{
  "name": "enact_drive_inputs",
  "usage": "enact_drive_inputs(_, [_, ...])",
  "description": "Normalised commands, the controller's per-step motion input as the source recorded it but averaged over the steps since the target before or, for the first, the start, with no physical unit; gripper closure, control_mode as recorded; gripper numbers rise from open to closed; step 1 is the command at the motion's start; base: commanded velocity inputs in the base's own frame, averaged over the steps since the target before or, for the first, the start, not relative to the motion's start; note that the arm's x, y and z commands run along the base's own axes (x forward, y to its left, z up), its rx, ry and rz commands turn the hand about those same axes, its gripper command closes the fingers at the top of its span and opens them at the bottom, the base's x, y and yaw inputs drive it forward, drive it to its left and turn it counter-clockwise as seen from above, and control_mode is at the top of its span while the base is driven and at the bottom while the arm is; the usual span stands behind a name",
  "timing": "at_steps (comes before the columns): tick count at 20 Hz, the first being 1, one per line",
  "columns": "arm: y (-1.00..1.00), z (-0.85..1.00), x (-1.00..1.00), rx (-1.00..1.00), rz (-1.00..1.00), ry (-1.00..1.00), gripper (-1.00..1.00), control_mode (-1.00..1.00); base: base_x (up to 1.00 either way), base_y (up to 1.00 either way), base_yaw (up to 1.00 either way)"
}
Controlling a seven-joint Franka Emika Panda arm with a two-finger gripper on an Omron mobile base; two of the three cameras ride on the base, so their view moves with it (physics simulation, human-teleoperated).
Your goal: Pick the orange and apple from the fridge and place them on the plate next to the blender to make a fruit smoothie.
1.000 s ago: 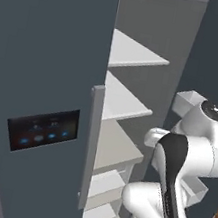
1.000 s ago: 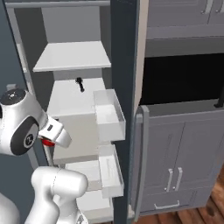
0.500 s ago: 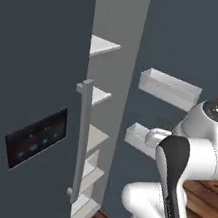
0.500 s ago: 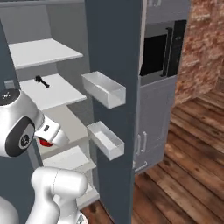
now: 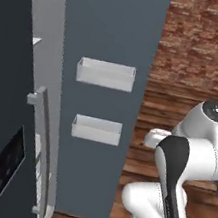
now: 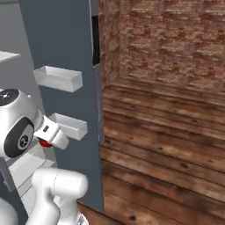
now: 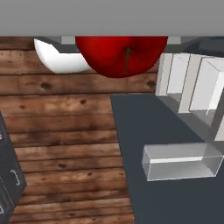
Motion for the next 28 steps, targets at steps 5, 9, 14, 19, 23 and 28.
enact_drive_inputs(5, [0.00,0.00,0.00,0.00,0.00,0.00,1.00,1.00,-0.15,0.00,-0.93])
enact_drive_inputs(9, [0.00,0.00,0.00,0.00,0.00,0.00,1.00,1.00,0.09,-0.04,-0.86])
enact_drive_inputs(14, [0.00,0.00,0.00,0.00,0.00,0.00,1.00,1.00,0.48,-0.60,-0.61])
enact_drive_inputs(19, [0.00,0.00,0.00,0.00,0.00,0.00,1.00,1.00,0.58,-0.23,-0.58])
enact_drive_inputs(23, [0.00,0.00,0.00,0.00,0.00,0.00,1.00,1.00,0.55,-0.03,-0.64])
enact_drive_inputs(28, [0.00,0.00,0.00,0.00,0.00,0.00,1.00,1.00,0.48,0.18,-0.73])
